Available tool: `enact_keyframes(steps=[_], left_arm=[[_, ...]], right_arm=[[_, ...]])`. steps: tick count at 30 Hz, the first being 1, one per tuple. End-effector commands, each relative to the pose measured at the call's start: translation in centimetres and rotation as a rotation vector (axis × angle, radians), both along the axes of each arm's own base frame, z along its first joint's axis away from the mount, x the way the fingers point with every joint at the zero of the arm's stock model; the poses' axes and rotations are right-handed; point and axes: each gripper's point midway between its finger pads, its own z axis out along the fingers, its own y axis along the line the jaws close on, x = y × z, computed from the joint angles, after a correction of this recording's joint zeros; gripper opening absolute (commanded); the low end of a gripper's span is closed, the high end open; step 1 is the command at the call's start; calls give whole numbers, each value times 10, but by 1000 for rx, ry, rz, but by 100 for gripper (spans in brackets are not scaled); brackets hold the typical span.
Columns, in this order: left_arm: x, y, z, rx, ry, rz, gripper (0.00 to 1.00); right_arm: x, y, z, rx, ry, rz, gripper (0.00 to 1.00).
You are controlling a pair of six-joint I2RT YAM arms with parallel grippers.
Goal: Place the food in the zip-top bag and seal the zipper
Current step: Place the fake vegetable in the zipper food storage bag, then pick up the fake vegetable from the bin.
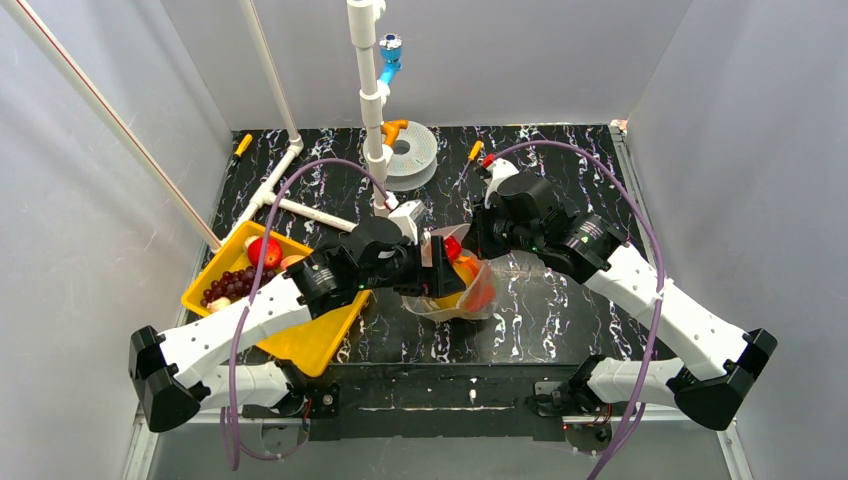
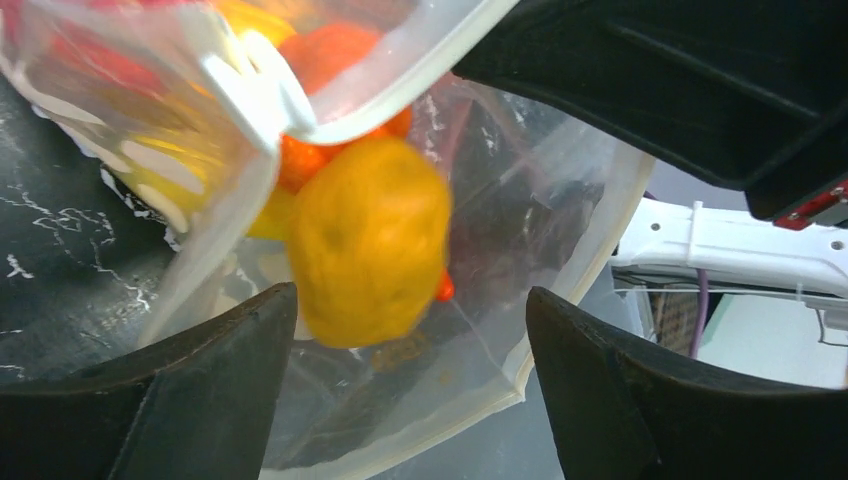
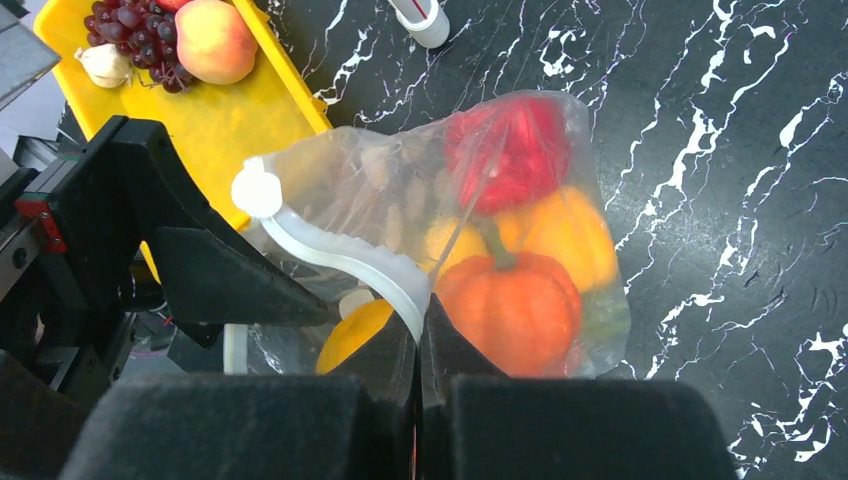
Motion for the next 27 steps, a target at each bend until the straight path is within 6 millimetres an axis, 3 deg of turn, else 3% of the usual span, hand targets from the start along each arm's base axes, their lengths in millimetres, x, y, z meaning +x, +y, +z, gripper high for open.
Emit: enact_keyframes(steps=[1, 3, 10, 17, 22, 27], left_arm=[[8, 11, 22, 7, -83, 53, 88], [7, 16, 25, 3, -98, 56, 98], [-1, 35, 46, 6, -185, 23, 98], [-15, 74, 79, 53, -388, -55, 99], [-8, 114, 85, 151, -485, 36, 99], [16, 178, 72, 378, -521, 286, 100]], right_arm=[[4, 7, 31, 101, -66, 1, 1], [4, 6, 30, 100, -66, 0, 1], [5, 5, 28, 87, -71, -2, 1], [5, 0, 24, 72, -76, -13, 1], [5, -2, 21, 68, -76, -20, 1], [4, -2, 23, 73, -77, -18, 1]])
